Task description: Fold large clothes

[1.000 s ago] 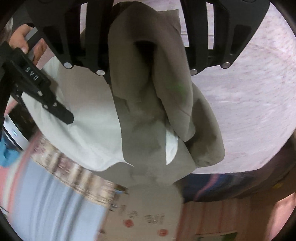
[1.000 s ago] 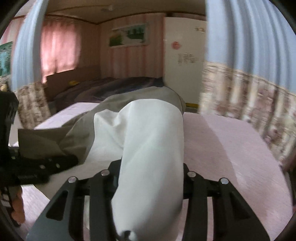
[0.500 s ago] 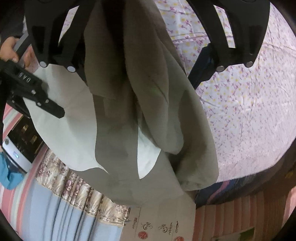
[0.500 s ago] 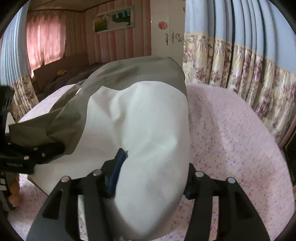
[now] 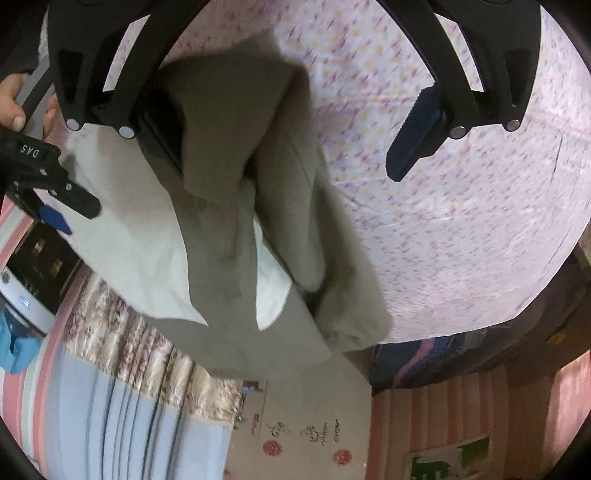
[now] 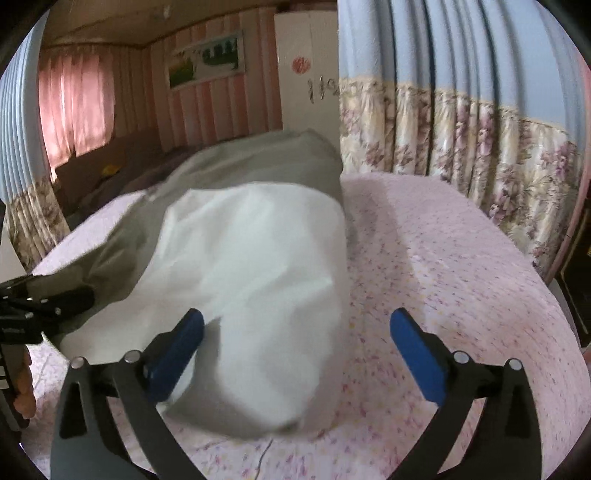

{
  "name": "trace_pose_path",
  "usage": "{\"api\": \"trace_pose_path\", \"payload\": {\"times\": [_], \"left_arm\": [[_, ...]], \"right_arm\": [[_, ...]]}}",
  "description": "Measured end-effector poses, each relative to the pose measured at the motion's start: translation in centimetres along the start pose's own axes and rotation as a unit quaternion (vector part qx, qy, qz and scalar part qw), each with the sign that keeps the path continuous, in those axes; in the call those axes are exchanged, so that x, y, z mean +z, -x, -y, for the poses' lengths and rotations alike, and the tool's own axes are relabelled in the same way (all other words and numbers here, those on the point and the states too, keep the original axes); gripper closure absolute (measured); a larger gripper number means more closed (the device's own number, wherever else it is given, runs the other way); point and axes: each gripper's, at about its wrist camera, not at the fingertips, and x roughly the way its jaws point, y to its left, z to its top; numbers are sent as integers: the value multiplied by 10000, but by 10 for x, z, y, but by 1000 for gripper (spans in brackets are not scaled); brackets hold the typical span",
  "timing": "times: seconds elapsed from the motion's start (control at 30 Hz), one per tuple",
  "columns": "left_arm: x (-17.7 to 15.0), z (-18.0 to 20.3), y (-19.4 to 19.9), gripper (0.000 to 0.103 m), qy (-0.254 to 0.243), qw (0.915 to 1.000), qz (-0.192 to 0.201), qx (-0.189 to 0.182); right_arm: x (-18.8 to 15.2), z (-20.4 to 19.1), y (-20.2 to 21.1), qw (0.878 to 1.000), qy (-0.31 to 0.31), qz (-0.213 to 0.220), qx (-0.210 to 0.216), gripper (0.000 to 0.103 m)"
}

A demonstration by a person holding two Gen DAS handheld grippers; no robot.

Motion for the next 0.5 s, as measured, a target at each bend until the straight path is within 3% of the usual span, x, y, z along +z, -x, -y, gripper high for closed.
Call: {"api": "trace_pose_path", "payload": {"times": [0.1,0.2,0.3,0.4,0.5], "left_arm": [[-7,-11,27,3,99,9989,421,177],[-10,-12,53,3,-42,9945,886,559],[-12,-12,76,3,-137,9860,1235,1108],[-10,-16,95,3,-13,9814,1289,1424],[-5,-25,105,3,195,9849,1109,1316]], "right_arm": [[-3,-3,19,9995,-120,304,-47,2],[-3,-12,28,9994,-166,284,-60,2],[-6,-32,36,9987,3,392,-335,2],[-4,-48,41,9987,192,293,-357,2],[3,-58,44,9995,213,134,-195,2]]}}
